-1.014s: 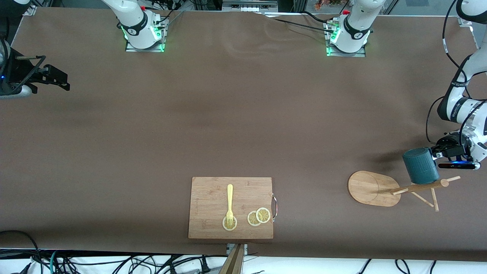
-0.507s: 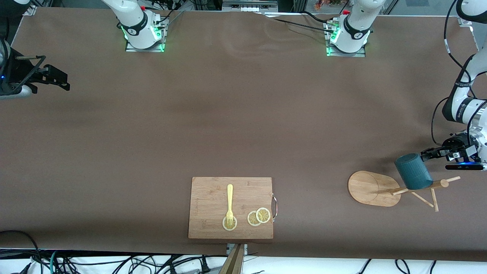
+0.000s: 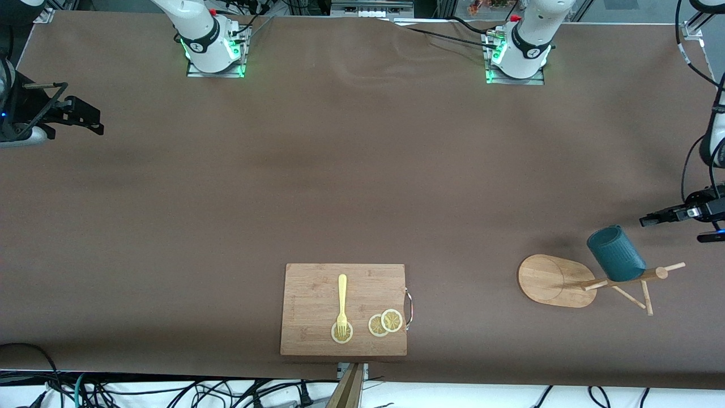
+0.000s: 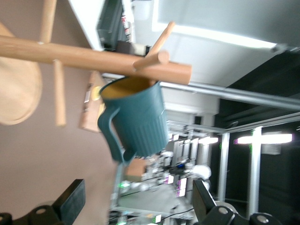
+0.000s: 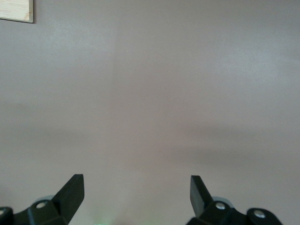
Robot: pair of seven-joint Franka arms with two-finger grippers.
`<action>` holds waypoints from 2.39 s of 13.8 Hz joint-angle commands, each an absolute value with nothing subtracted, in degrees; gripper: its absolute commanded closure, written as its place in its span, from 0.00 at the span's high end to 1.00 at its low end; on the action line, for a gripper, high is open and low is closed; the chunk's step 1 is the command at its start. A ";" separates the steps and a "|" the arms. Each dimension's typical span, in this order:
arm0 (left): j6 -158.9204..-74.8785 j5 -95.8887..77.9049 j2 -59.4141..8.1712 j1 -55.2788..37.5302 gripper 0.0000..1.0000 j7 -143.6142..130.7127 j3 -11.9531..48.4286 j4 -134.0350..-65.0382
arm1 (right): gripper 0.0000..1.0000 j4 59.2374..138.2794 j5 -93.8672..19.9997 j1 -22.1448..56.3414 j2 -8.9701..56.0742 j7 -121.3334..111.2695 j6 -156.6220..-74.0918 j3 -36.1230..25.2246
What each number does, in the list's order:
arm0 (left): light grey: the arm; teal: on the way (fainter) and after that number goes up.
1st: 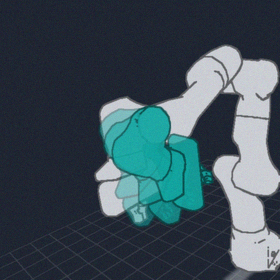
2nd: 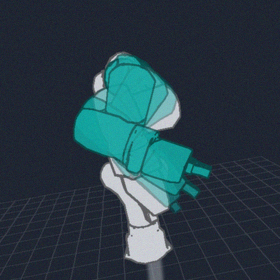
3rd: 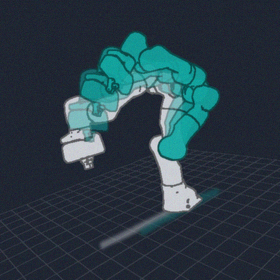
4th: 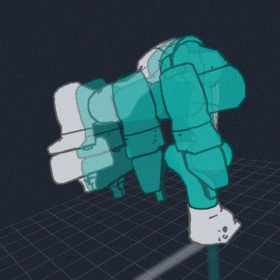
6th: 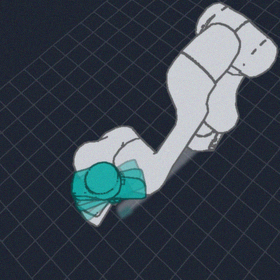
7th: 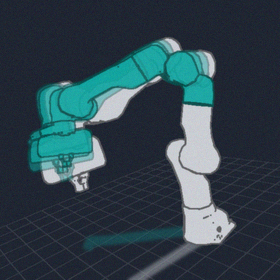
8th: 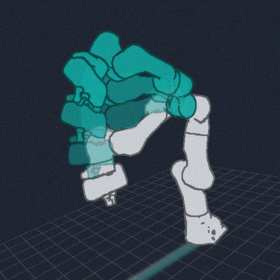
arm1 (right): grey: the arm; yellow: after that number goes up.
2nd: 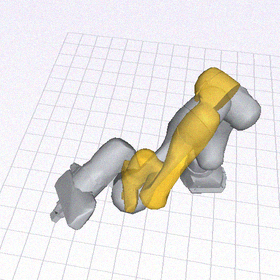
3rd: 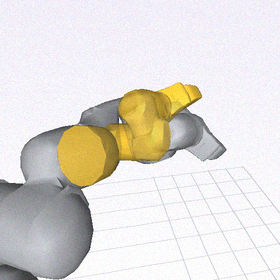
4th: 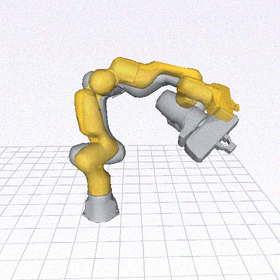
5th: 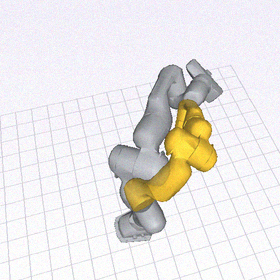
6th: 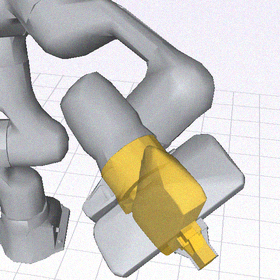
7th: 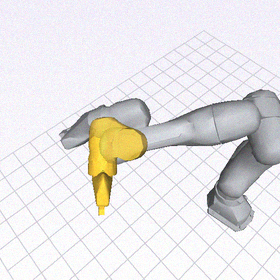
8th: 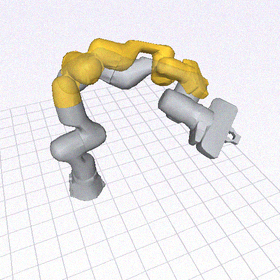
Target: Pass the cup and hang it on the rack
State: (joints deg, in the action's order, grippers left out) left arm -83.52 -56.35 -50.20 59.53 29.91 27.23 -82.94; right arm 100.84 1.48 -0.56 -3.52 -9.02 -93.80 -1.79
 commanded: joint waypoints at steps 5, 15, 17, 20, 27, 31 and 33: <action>-80.42 -41.16 -30.89 61.44 1.00 36.89 27.60 -87.18 | 1.00 99.84 0.62 -0.09 -3.69 -8.53 -92.64 -2.29; -78.40 -21.12 -2.76 46.43 1.00 39.55 26.63 -87.18 | 1.00 99.76 0.70 -0.09 -3.69 -8.53 -92.72 -2.28; -78.31 -17.77 2.61 38.11 1.00 36.32 22.70 -88.15 | 1.00 99.76 0.70 -0.09 -3.69 -8.53 -92.64 -2.29; -78.31 -11.97 7.64 20.79 1.00 25.62 14.70 -91.14 | 1.00 99.76 0.62 -0.09 -3.60 -8.53 -92.72 -2.29; -78.31 -2.81 8.27 7.47 1.00 1.69 14.24 -94.75 | 1.00 99.76 0.70 -0.09 -3.69 -8.53 -92.72 -2.29; -78.40 -2.81 7.30 7.48 1.00 1.40 10.84 -94.40 | 1.00 99.76 0.70 0.09 -3.69 -8.53 -92.72 -2.20; -81.45 -3.34 6.77 5.55 1.00 2.89 4.51 -94.74 | 1.00 99.76 0.62 0.09 -3.69 -8.53 -92.64 -2.20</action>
